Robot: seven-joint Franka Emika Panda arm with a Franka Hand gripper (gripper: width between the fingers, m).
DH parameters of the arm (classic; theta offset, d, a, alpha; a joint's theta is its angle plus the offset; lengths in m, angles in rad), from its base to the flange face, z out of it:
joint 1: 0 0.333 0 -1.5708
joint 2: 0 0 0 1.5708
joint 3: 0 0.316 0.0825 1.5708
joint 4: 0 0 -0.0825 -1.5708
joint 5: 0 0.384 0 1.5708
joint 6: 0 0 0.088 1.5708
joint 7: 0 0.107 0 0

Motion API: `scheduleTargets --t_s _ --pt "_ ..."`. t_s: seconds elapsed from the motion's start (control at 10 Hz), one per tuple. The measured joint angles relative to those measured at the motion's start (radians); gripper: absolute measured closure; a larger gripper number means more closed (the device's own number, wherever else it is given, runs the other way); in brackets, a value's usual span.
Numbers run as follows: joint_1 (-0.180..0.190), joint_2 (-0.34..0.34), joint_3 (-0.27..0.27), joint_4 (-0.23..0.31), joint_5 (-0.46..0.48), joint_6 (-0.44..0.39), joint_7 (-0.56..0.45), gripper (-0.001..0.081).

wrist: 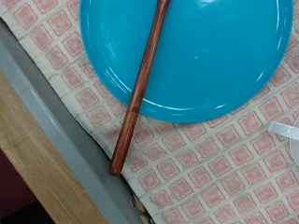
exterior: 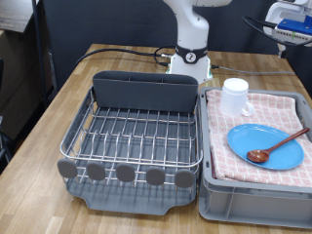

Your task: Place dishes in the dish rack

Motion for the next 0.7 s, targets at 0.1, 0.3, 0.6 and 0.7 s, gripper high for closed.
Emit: scheduleTargets --t_s 0.1,0.3,0.6,0.7 --pt "0.000 0.002 0.001 0.002 -0.036 -0.015 -0.007 0.0003" --pt "0.000 0.031 0.006 -0.001 -0.135 0.024 0.006 0.0003" --pt "0.004 0.114 0.008 -0.011 -0.255 0.090 0.129 0.0003" --pt "0.008 0.137 0.008 -0.012 -0.287 0.098 0.171 0.0003"
